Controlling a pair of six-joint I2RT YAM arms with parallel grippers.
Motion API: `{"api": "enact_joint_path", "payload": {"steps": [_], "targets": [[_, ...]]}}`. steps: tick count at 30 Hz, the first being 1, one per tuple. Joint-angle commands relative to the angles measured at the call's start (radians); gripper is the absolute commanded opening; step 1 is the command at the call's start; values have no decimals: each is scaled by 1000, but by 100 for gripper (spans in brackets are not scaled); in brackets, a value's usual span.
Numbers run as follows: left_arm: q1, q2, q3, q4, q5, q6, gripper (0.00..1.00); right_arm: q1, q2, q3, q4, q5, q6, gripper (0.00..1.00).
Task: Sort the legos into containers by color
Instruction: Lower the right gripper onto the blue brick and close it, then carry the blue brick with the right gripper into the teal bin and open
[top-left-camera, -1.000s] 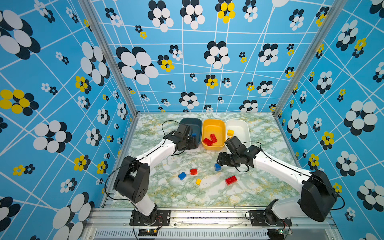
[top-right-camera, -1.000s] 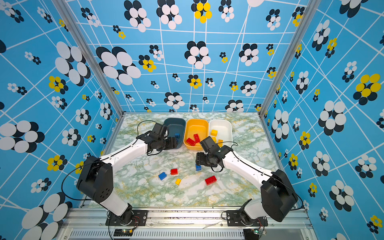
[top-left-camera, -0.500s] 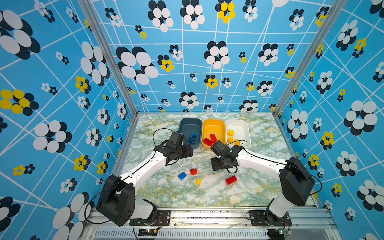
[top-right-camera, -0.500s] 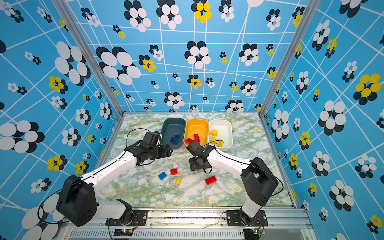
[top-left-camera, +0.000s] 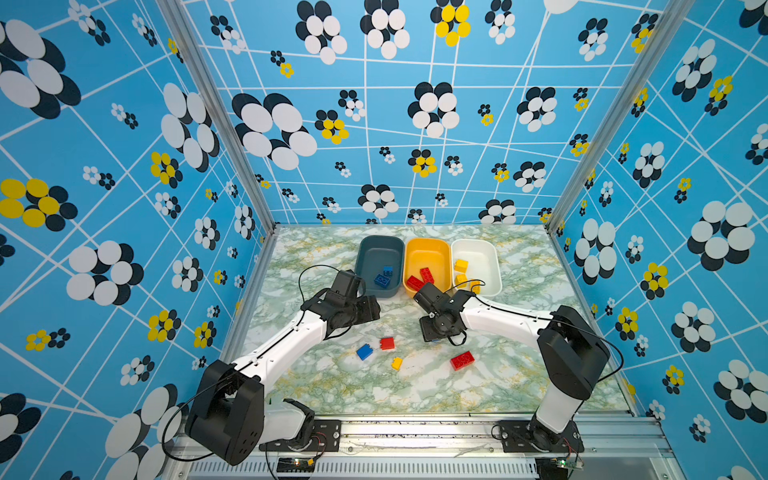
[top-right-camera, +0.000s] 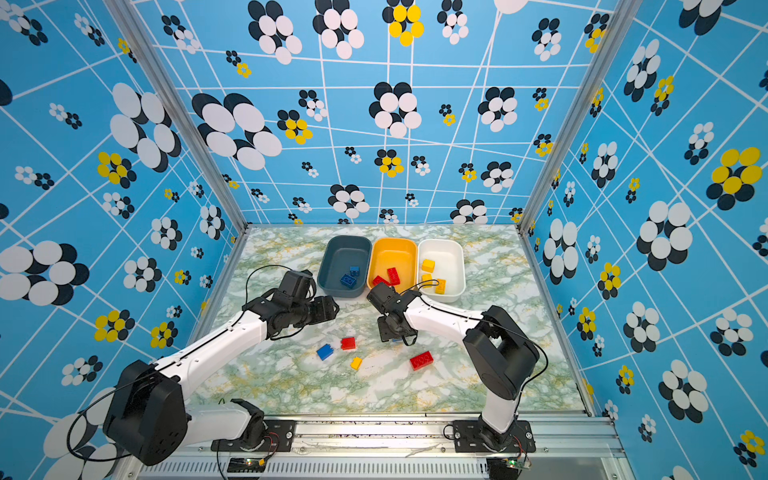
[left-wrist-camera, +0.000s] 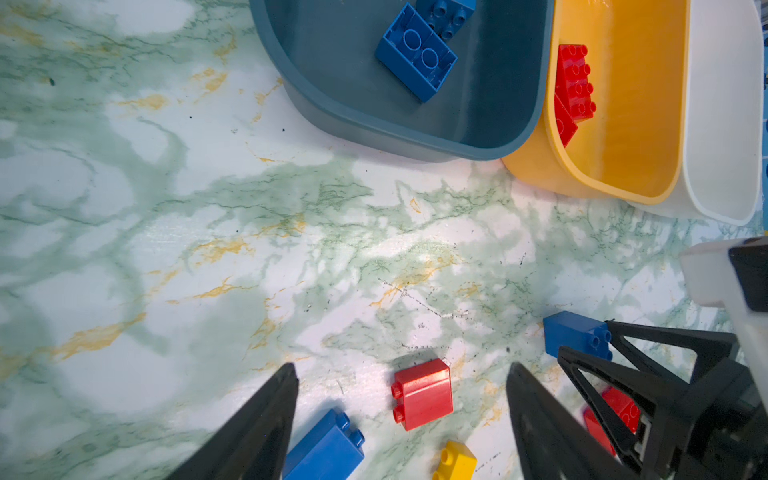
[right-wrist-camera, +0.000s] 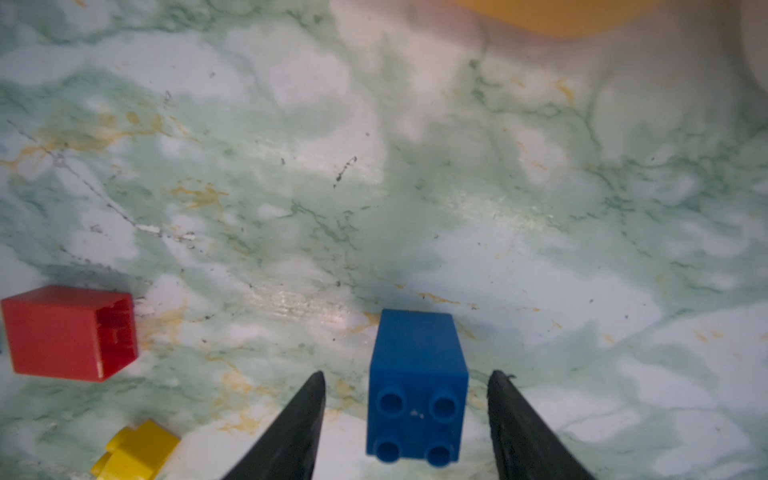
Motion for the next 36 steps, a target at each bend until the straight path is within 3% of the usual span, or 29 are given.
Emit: {"api": "enact_joint_path", "payload": {"steps": [1, 4, 9, 22, 31, 36], "targets": [[8, -19, -18, 15, 14, -11, 81, 7, 28, 36, -27, 32, -9, 59], [10, -21, -18, 12, 14, -9, 81, 7, 39, 43, -33, 41, -5, 50], [12, -22, -24, 12, 19, -8, 81, 9, 63, 53, -51, 48, -4, 47], [16, -48, -45, 13, 17, -11, 81, 8, 58, 56, -57, 49, 5, 26], [30, -77, -66, 7, 18, -9, 81, 9, 22, 137, -76, 10, 18, 25], [43, -92, -81, 7, 21, -9, 81, 9, 28, 261, -94, -4, 6, 26]]}}
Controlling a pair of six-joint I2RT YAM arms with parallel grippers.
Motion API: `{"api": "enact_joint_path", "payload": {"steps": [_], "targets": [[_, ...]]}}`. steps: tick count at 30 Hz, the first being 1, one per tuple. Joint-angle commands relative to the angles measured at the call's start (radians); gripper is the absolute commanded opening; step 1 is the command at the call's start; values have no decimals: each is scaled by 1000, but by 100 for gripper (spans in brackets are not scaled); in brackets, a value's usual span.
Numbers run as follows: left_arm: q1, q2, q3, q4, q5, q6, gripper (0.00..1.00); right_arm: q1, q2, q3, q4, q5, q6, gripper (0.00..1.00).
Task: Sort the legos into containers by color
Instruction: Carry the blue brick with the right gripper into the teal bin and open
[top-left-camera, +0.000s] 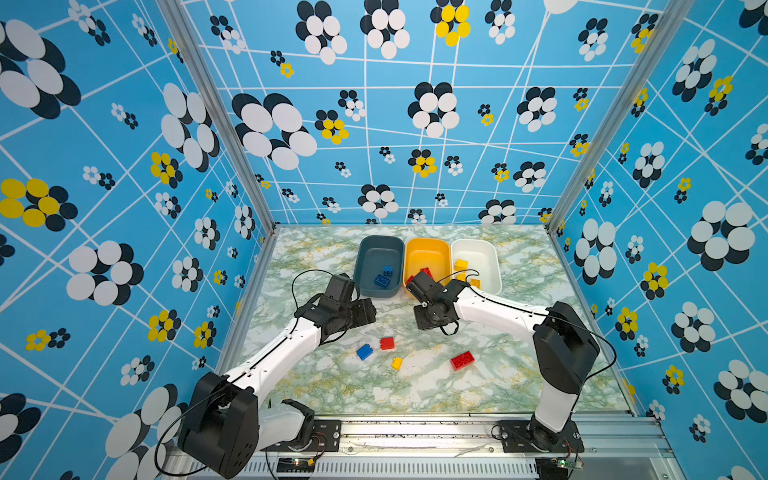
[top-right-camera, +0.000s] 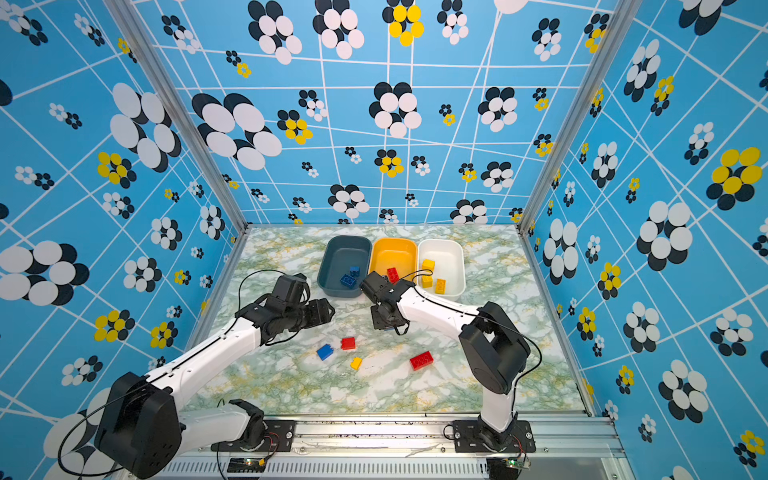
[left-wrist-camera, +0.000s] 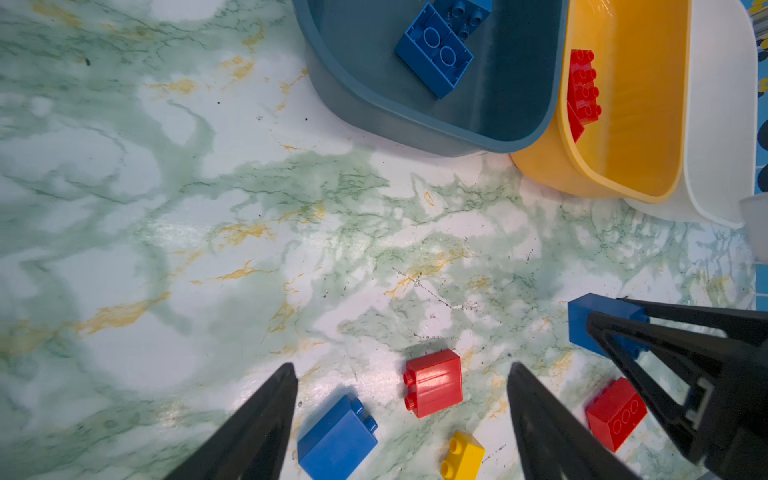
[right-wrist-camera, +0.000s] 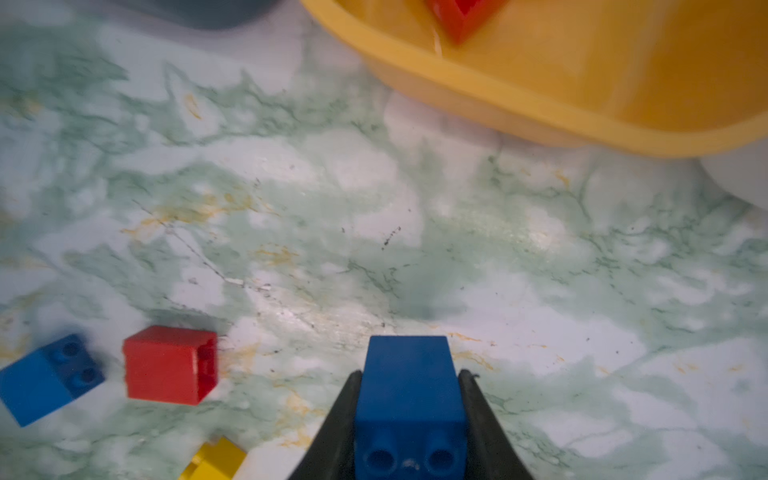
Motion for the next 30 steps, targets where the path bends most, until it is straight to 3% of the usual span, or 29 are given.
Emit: {"api": "enact_joint_path", "payload": {"steps": [1, 17, 25, 28, 30], "targets": [[14, -26, -20, 1, 11, -2, 81, 6, -13, 105, -32, -18, -3, 26], [39, -98, -74, -17, 8, -12, 82, -24, 509, 896, -144, -97, -122, 27], [42, -97, -84, -16, 13, -18, 82, -58, 692, 1104, -110, -156, -110, 28], [43, -93, -82, -16, 11, -18, 82, -68, 719, 1125, -83, -172, -102, 36], [43, -90, -82, -15, 11, -18, 82, -72, 729, 1136, -75, -180, -98, 48]]}}
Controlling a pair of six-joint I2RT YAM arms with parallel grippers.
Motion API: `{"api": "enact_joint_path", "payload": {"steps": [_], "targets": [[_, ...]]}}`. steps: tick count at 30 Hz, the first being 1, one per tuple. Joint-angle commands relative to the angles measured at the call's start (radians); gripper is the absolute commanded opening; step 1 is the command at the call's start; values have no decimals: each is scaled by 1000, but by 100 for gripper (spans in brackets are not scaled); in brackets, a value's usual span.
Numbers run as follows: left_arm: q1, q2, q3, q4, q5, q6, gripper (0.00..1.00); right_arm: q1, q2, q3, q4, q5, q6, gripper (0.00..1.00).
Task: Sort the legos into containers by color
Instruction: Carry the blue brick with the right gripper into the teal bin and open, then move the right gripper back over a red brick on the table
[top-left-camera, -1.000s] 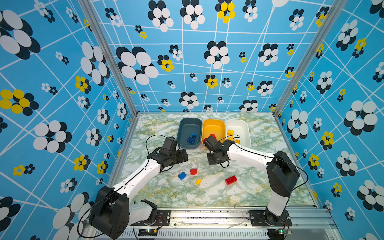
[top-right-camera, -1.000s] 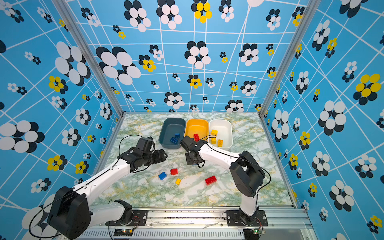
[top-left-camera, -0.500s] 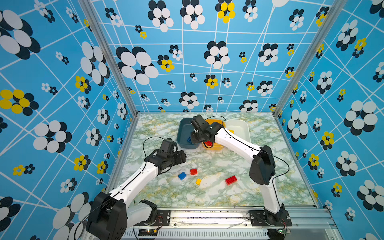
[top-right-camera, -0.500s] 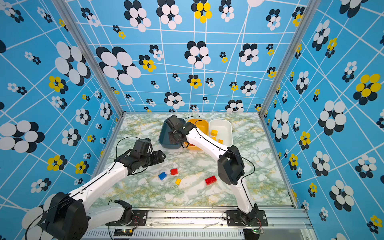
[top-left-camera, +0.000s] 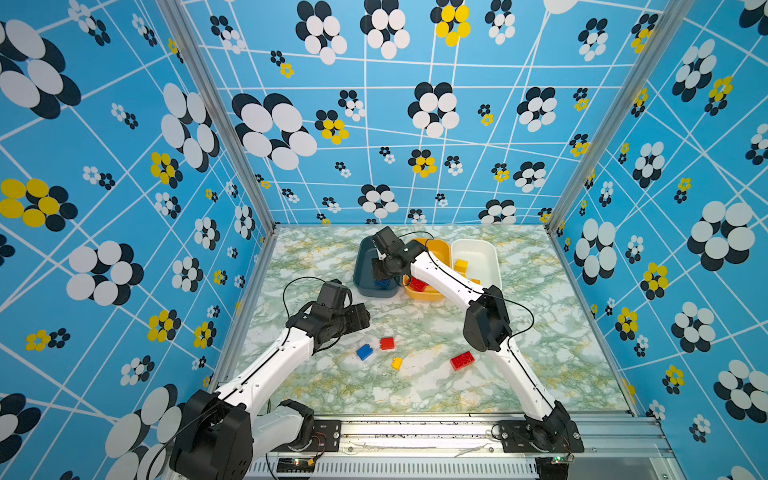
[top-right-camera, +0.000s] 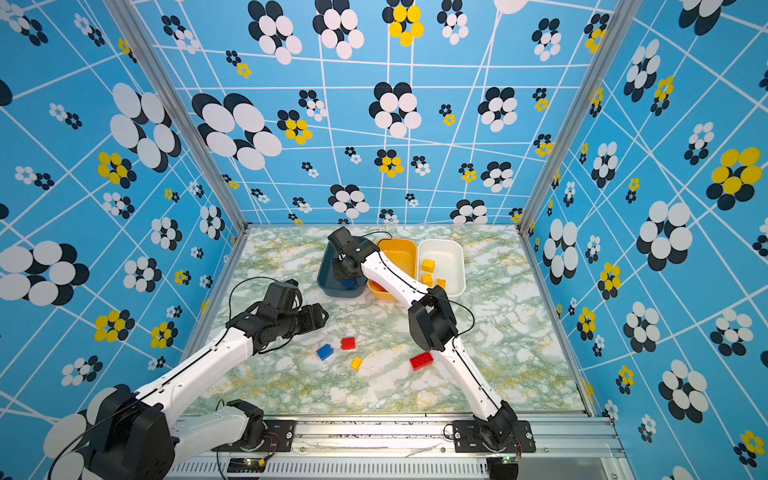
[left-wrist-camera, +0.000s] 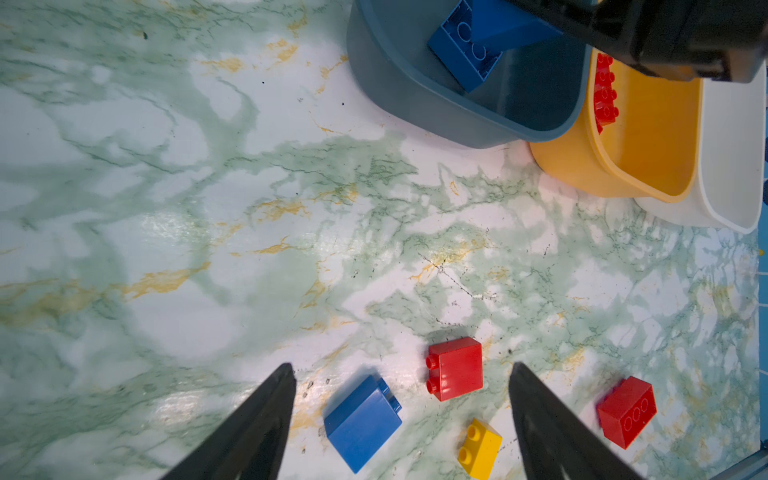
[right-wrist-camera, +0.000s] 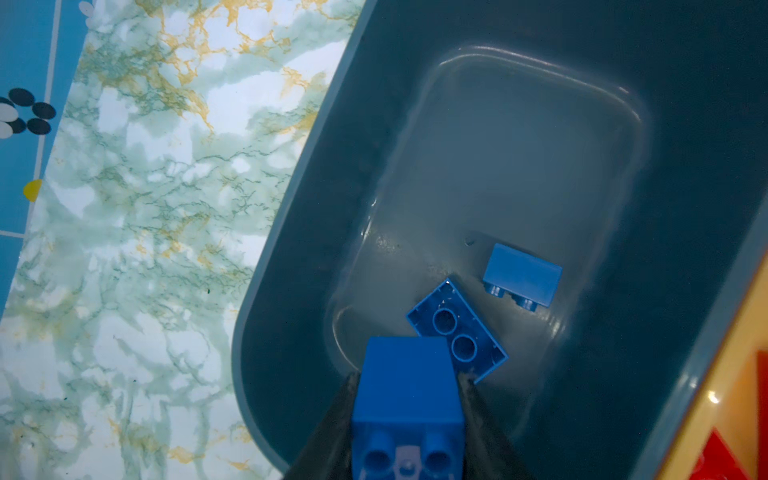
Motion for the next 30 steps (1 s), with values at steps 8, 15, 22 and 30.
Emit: {"api": "enact_joint_path", "payload": {"steps": [8, 15, 22, 30], "targets": [[7, 10, -1, -5, 8, -18, 83, -11, 12, 47, 29, -38, -1, 60], [6, 16, 4, -5, 9, -17, 83, -11, -24, 30, 28, -44, 2, 60], [5, 19, -3, -12, 15, -3, 83, -6, -126, -69, 21, -57, -4, 64], [4, 24, -9, -8, 26, 12, 84, 14, -354, -383, 91, -80, -4, 73]]}}
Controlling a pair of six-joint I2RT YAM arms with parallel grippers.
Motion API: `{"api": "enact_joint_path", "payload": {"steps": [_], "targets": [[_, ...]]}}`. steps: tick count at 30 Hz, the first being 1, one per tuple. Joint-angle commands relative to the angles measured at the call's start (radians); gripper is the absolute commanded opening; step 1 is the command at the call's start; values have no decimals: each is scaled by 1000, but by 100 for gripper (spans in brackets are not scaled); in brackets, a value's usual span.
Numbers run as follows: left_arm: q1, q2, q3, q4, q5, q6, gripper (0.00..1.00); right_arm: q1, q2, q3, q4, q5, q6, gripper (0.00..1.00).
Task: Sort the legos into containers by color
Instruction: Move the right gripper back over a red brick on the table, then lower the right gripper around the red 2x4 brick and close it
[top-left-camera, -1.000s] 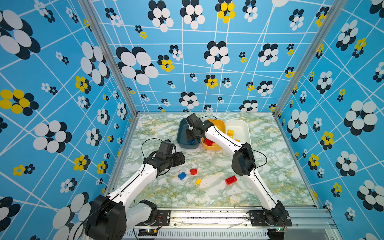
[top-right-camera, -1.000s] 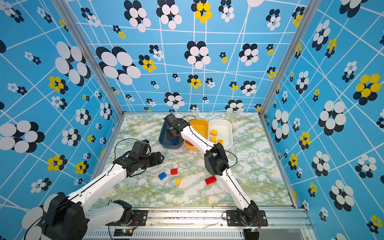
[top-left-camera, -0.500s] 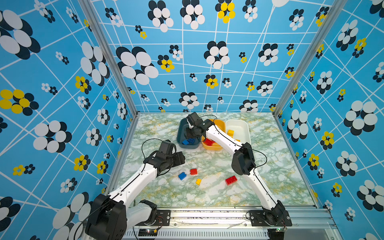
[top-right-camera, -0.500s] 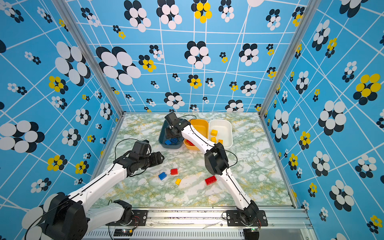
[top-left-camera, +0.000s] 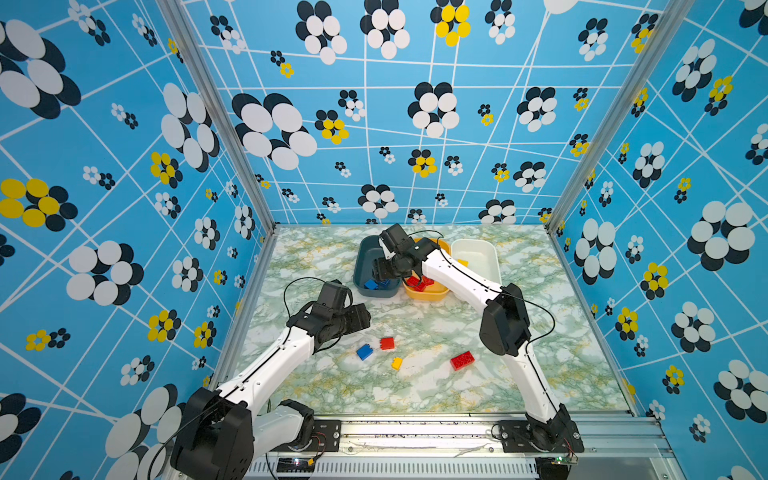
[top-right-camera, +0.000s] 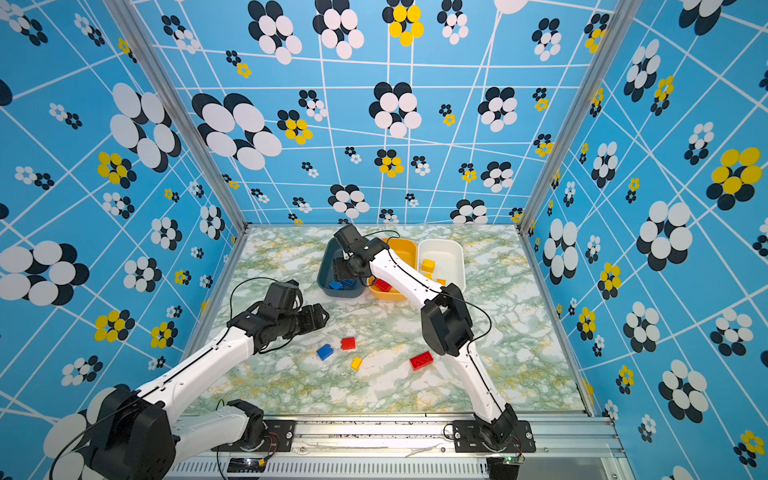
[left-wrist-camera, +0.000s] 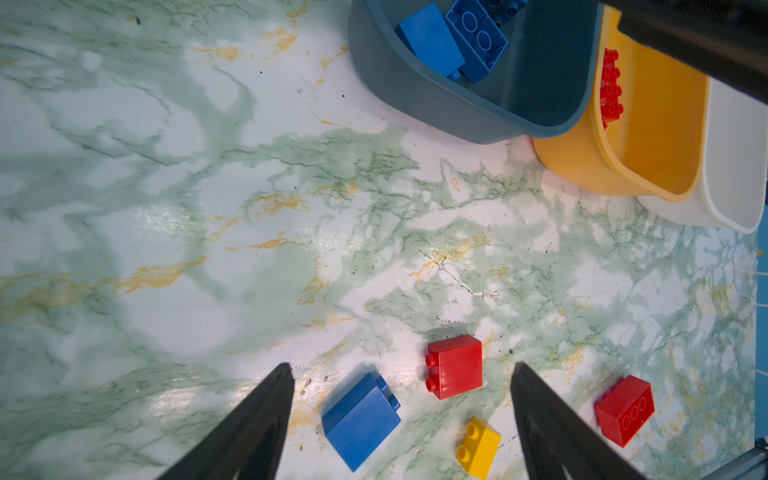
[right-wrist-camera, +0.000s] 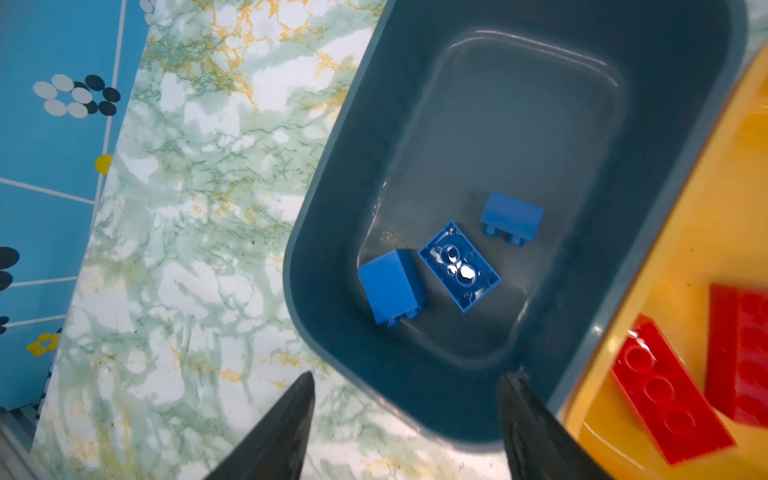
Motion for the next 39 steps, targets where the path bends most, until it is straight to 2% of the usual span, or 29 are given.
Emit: {"api": "enact_joint_path", "payload": {"steps": [1, 12, 18, 22, 28, 31, 39], "targets": [[5, 15, -10, -5, 19, 21, 84, 16, -152, -136, 54, -20, 1, 74], [3, 10, 1, 2, 23, 30, 85, 21, -536, -712, 112, 9, -15, 80], [2, 6, -4, 9, 28, 28, 85, 21, -693, -939, 62, 34, -15, 80], [3, 15, -7, 18, 35, 30, 86, 20, -762, -1035, 27, 51, -12, 82], [3, 23, -5, 25, 43, 32, 86, 19, -828, -1138, -35, 107, -10, 92], [3, 28, -1, 22, 44, 37, 86, 18, -833, -1174, -51, 107, -7, 95], [1, 28, 2, 20, 45, 35, 87, 18, -815, -1212, -87, 118, -4, 97]]}}
